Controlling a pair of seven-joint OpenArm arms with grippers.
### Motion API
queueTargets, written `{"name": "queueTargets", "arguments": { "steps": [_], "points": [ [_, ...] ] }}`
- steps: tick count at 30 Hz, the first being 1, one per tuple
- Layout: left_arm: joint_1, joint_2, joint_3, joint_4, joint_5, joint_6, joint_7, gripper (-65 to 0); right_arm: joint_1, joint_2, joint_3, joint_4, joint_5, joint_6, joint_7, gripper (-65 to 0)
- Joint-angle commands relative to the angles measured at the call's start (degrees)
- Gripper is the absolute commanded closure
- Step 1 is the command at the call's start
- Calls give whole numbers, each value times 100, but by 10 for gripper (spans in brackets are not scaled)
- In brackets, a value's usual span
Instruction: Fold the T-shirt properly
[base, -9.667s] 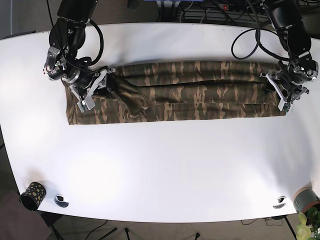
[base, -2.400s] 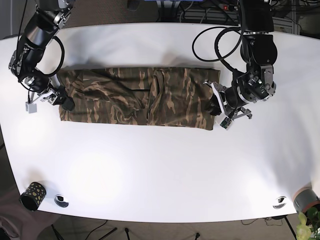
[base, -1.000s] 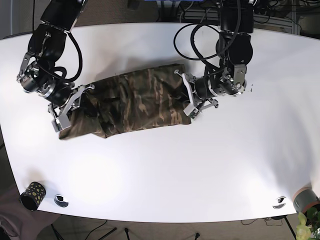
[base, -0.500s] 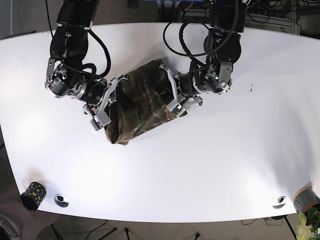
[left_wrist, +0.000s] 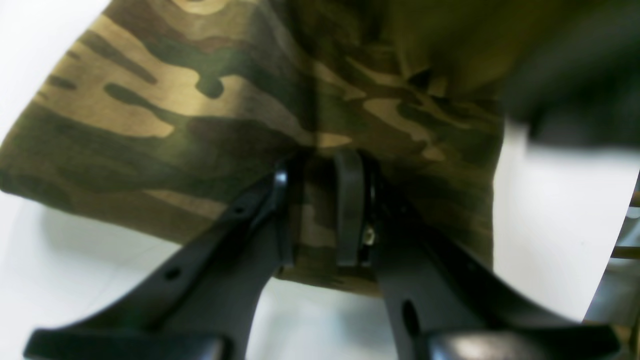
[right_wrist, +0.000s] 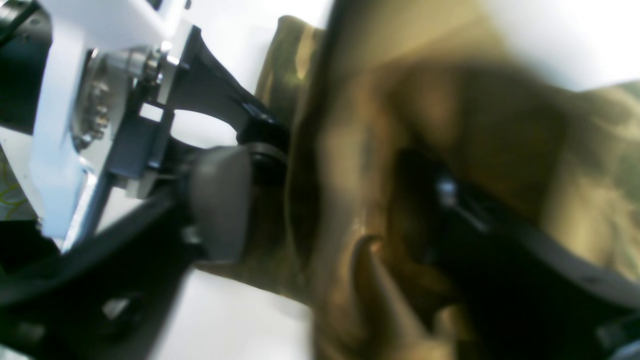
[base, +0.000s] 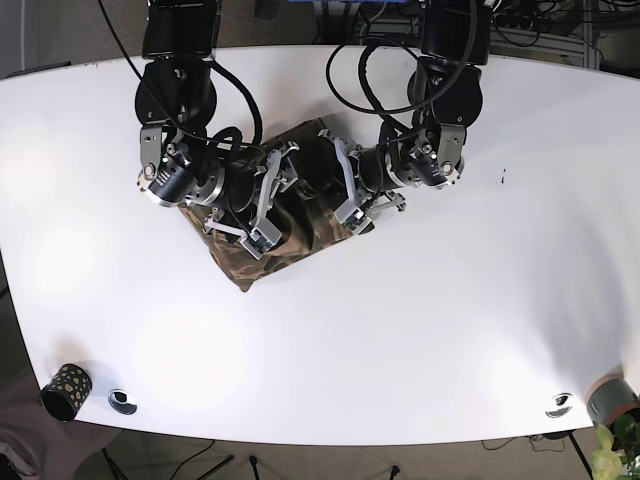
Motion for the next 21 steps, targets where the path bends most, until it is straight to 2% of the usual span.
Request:
{"name": "queueTargets", "arguments": {
  "steps": [1, 6, 9, 13, 16, 21],
  "points": [
    [-92, 26, -4, 134, -111, 13, -120, -108, 101, 32, 0, 155, 124, 32, 112, -536],
    [-66, 17, -232, 573, -120, -4, -120, -108, 13, 93, 36, 612, 511, 32, 104, -545],
    [4, 35, -575, 1048, -120, -13, -111, -108, -110, 260, 71, 797, 722, 32, 104, -545],
    [110, -18, -874, 1593, -120, -13, -111, -108, -259, 295, 598, 806, 977, 32, 104, -545],
    [242, -299, -1252, 1866, -111, -13, -84, -108, -365, 313, 809, 806, 1056, 32, 104, -547],
    [286, -809, -1850, 1822, -102, -13, -84, -108, -374, 498, 405, 797, 818, 32, 95, -547]
  ]
}}
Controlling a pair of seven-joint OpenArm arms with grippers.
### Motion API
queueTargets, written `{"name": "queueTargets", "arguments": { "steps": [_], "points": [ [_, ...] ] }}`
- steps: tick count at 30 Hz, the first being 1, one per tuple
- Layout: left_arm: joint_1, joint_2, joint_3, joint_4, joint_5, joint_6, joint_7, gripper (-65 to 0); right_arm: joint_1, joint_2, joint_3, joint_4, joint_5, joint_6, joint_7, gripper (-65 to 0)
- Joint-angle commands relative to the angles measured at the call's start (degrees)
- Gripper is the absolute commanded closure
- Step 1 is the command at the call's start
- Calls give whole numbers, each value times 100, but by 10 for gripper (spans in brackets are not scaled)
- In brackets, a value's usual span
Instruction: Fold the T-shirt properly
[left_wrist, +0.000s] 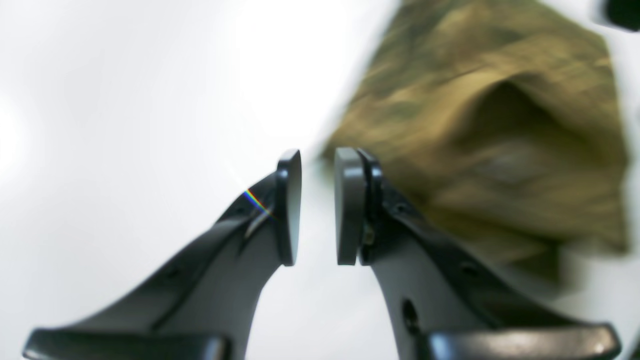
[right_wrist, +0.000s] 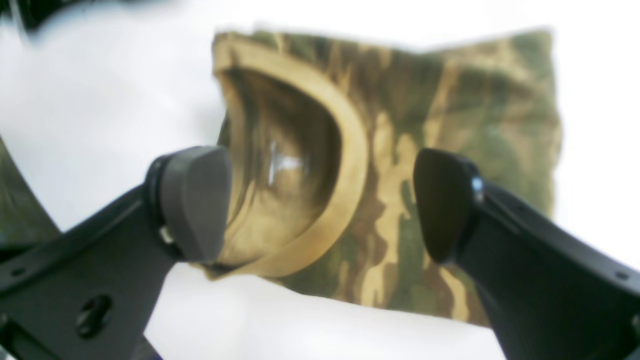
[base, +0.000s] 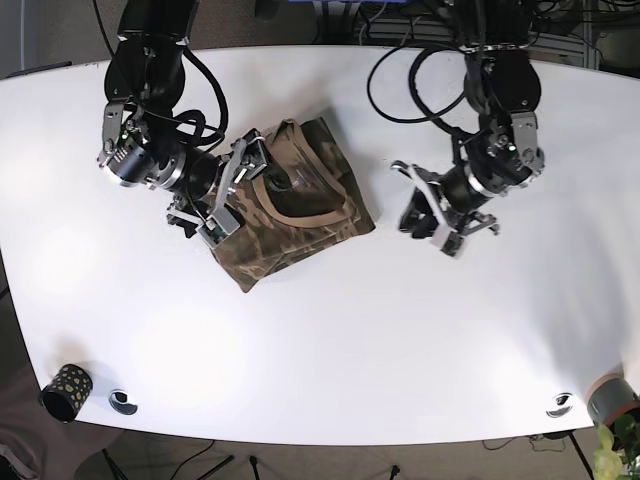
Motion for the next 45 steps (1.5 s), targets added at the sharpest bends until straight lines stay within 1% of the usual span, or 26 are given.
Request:
{"name": "queueTargets", "arguments": {
  "steps": [1, 3, 6, 9, 12, 14, 18, 20, 23, 27, 29, 31, 33, 36, 37, 38, 40, 45],
  "points": [
    [-29, -301, -246, -6, -85, 13, -113, -108, 94, 30, -234, 95, -10, 34, 150, -547],
    [50, -459, -387, -120, -58, 13, -113, -108, 94, 30, -339, 95, -151, 34, 150, -547],
    [42, -766, -519, -489, -76, 13, -130, -108, 147, -32, -594, 86, -538, 34, 176, -547],
    [42, -977, -545, -788, -76, 13, -130, -108, 349, -243, -1025, 86, -890, 34, 360, -547],
    [50, -1065, -545, -920, -85, 13, -130, -108, 463, -357, -1482, -72, -1294, 34, 571, -547],
    [77, -1074, -554, -911, -85, 13, -130, -108, 648, -498, -1720, -239, -1619, 34, 739, -547],
    [182, -1057, -554, -911, -85, 13, -130, -108, 885, -691, -1975, -801, -2076, 34, 1064, -545],
    [200, -1048, -554, -903, -85, 13, -130, -108, 982, -709, -2019, -1030, -2173, 34, 1266, -544],
    [200, -1021, -545, -903, -94, 13, -130, -108, 1070, -709, -2036, -1443, -2243, 34, 1697, -491],
    [200, -819, -545, -894, -94, 13, -130, -108, 1219, -691, -2010, -2006, -2296, 34, 2092, -346],
    [200, -802, -545, -894, -94, 13, -130, -108, 1290, -673, -2010, -2173, -2296, 34, 2189, -308],
    [200, -802, -510, -894, -94, 13, -130, -108, 1325, -586, -2010, -2261, -2296, 34, 2286, -252],
    [200, -784, -510, -894, -94, 13, -130, -108, 1325, -559, -2010, -2261, -2296, 34, 2321, -209],
    [182, -608, -501, -894, -94, 13, -130, -108, 1316, -550, -2010, -2129, -2261, 34, 2330, -84],
    [173, -564, -501, -894, -94, 13, -130, -108, 1299, -550, -2010, -2015, -2287, 34, 2321, -29],
    [156, -538, -501, -894, -94, 13, -130, -108, 1290, -550, -2010, -1944, -2296, 34, 2321, 0],
    [130, -494, -431, -894, -85, 13, -130, -108, 1290, -559, -2010, -1760, -2296, 34, 2303, 0],
    [-64, -441, 44, -903, -58, 40, -130, -108, 1325, -586, -2019, -1417, -2235, 34, 2295, 0]
  ]
}}
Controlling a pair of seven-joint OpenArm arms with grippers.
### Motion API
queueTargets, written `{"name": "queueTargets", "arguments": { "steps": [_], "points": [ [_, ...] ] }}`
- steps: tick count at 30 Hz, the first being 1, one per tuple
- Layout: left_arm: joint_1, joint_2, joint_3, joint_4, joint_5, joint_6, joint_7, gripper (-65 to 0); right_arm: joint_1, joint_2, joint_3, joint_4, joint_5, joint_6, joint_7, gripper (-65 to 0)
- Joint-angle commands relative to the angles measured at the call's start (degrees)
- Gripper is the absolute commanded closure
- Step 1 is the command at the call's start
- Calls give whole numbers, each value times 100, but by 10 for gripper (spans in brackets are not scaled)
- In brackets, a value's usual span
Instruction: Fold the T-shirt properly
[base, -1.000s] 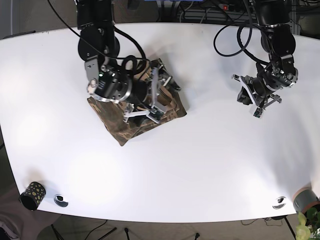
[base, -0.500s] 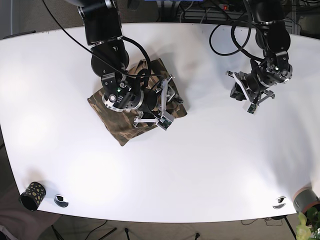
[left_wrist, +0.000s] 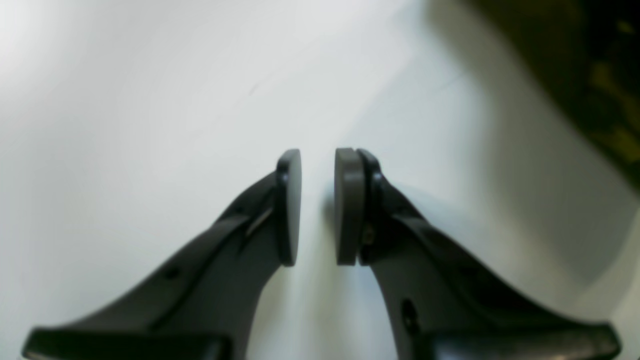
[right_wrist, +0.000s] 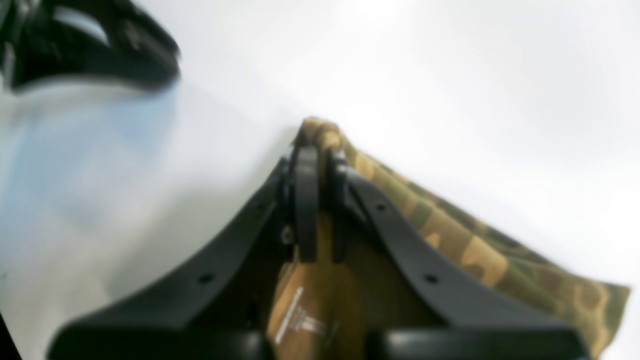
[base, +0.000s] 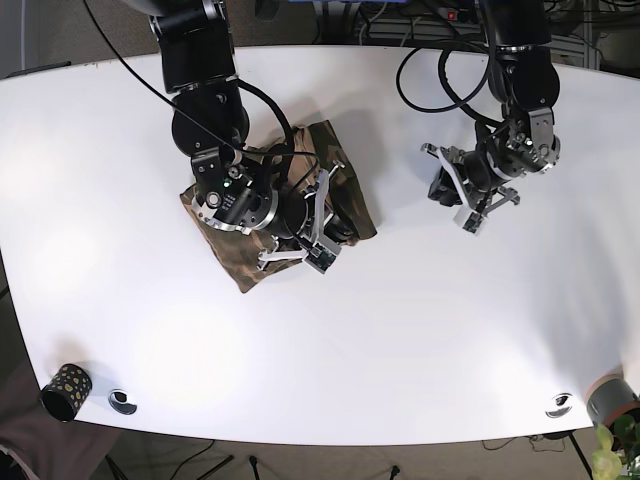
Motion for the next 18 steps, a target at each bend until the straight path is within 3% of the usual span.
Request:
{"name": "queueTargets", "arguments": {
  "steps": [1, 10, 18],
  "points": [
    [-129, -26, 106, 105, -109, 18, -109, -108, 158, -37, -12, 253, 157, 8, 122, 0],
    [-138, -17, 492, 105, -126, 27, -109, -108, 624, -257, -3, -37, 113, 8, -159, 0],
    [-112, -8, 677, 105, -144, 27, -109, -108, 1037, -433, -21, -1250, 104, 8, 289, 0]
  ]
}}
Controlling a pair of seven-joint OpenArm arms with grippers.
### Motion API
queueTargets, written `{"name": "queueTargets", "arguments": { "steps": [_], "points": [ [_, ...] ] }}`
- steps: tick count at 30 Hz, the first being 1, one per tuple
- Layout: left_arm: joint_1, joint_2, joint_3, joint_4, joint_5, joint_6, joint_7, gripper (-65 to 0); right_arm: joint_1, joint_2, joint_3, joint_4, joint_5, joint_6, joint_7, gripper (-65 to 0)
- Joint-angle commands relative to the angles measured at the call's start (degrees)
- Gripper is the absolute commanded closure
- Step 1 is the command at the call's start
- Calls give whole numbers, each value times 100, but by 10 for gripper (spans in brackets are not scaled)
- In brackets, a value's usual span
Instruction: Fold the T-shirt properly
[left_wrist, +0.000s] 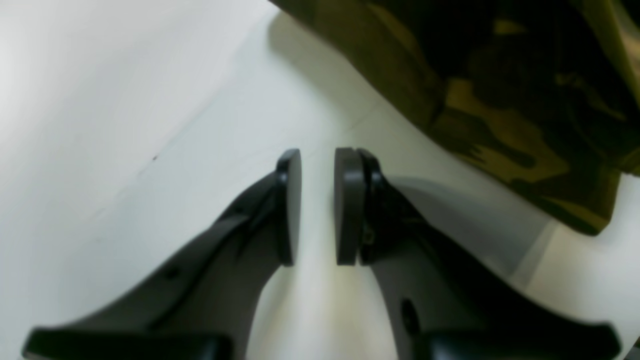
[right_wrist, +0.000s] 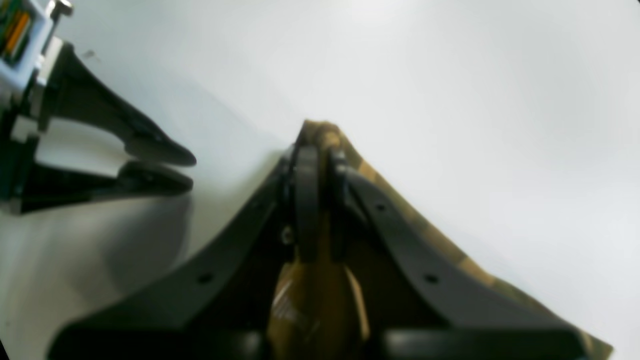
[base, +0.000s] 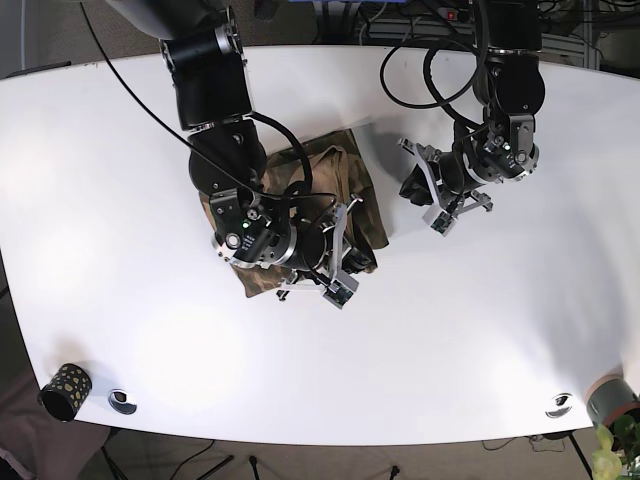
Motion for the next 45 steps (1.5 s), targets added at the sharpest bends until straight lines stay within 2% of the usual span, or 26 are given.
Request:
{"name": "queueTargets", "arguments": {
  "steps": [1, 2, 4, 5, 7, 10, 12, 15, 19, 23, 26, 29, 31, 34, 35, 38, 39, 45],
  "points": [
    [-86, 18, -3, 103, -105, 7, -102, -108, 163, -41, -14, -241, 108, 12, 208, 0],
    [-86, 62, -20, 103, -105, 7, -102, -108, 163, -50, -23, -338, 108, 12, 243, 0],
    [-86, 97, -38, 103, -96, 7, -102, -108, 163, -50, -23, -522, 108, 12, 287, -54],
    [-86, 97, -38, 103, -96, 7, -102, -108, 154, -59, -32, -584, 108, 12, 287, -101],
    [-86, 97, -38, 112, -96, 7, -102, -108, 136, -129, -23, -628, 152, 12, 287, -250],
    [-86, 97, -38, 129, -96, -11, -102, -108, 48, -147, 21, -355, 161, 12, 287, -403],
    [-112, 97, -38, 287, -96, -11, -102, -108, -92, -138, 82, 14, 161, 12, 287, -436],
    [-121, 124, -3, 621, -96, -11, -102, -108, -303, -112, 557, 717, 161, 12, 270, -436],
    [-191, 132, 261, 1052, -96, -11, -102, -108, -409, -85, 1260, 1218, 161, 12, -170, -436],
    [-402, 132, 788, 1246, -87, 7, -84, -108, -391, -59, 2157, 1289, 117, 12, -390, -436],
    [-552, 150, 1254, 1219, -87, 16, -84, -108, -347, 143, 2649, 1210, 108, 12, -390, -436],
    [-763, 405, 1659, 1087, -61, 16, -84, -108, -303, 372, 2737, 858, 99, 12, -381, -430],
    [-842, 581, 1791, 920, -61, 16, -84, -108, -189, 539, 2772, 568, 135, 12, -363, -392],
    [-886, 880, 1914, 542, -61, 16, -102, -108, -22, 680, 2772, 14, 152, 12, -354, -277],
    [-894, 1020, 1949, 384, -61, 16, -102, -108, 66, 697, 2764, -241, 152, 12, -293, -220],
    [-921, 1179, 1940, 85, -61, 16, -102, -108, 163, 741, 2728, -742, 99, 12, 94, -128],
    [-956, 1196, 1940, -38, -61, 16, -102, -108, 171, 776, 2720, -962, 99, 12, 296, -114],
    [-965, 1047, 1922, -653, -61, 16, -102, -108, 171, 899, 2720, -1700, 99, 12, 920, -125]
  ]
}}
